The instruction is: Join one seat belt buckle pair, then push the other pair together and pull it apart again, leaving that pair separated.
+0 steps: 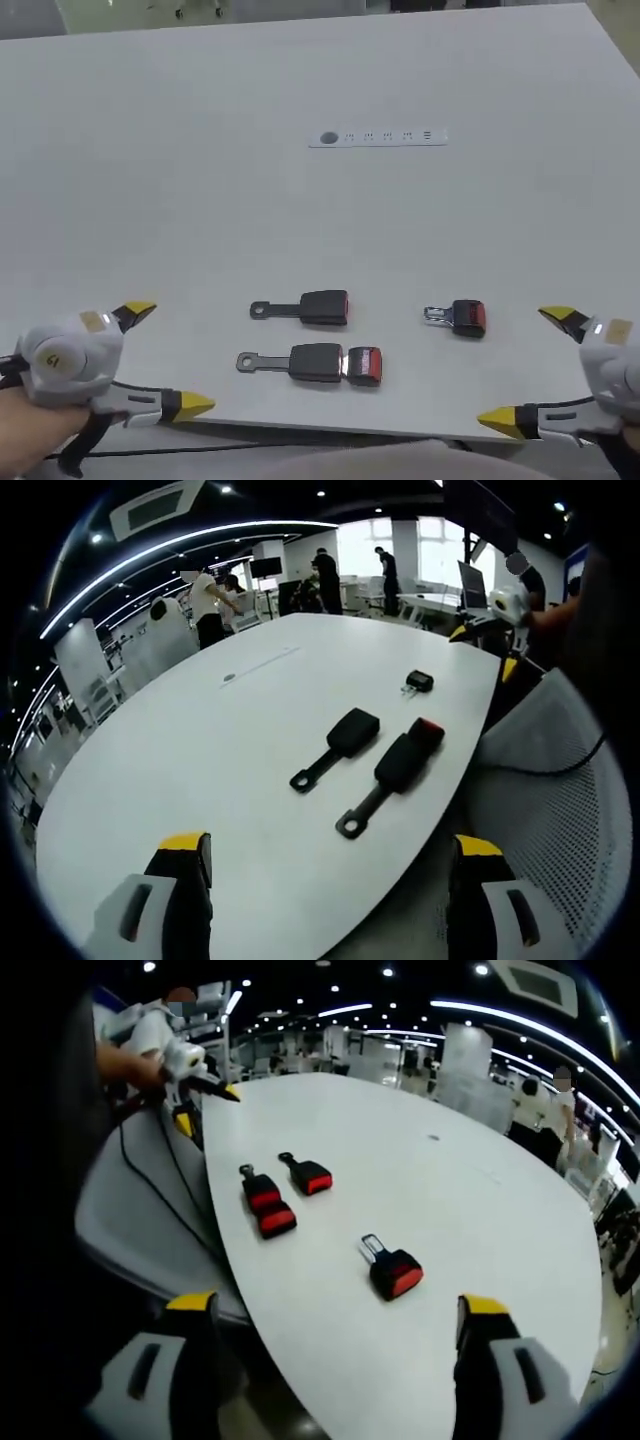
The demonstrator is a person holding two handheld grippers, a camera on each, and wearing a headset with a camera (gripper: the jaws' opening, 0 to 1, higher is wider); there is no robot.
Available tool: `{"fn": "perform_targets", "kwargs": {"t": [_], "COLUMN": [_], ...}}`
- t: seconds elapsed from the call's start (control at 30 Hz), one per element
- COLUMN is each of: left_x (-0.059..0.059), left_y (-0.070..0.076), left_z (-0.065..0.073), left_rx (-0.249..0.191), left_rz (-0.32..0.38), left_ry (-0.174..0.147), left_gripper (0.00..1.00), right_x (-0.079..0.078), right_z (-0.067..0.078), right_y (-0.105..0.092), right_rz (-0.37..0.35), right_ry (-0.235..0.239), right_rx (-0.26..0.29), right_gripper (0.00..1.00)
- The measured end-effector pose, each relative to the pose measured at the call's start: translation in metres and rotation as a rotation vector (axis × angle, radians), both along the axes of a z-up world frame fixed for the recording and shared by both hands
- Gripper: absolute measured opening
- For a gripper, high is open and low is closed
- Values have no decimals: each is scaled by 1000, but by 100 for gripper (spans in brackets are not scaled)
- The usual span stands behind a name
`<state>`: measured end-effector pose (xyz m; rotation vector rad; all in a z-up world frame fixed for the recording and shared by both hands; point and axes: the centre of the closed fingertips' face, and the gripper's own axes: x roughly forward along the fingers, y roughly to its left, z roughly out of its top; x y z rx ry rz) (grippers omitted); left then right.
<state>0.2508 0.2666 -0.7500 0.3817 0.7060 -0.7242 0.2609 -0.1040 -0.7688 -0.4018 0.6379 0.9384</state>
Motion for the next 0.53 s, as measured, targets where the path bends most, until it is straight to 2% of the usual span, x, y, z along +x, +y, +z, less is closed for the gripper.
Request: {"fn": "perform_targets", "kwargs": {"t": [0.53], "left_x": [0], "left_y": [4], "left_z": [1], "left_rx": [11], "left_rz": [7], "left_ry": [-9], "left_gripper": [100], "right_x": [-5], "right_z": [2], "right_y": [4], "right_rz": [-16], "right_ry": [3], "right_rx": [6], "right_gripper": [100]}}
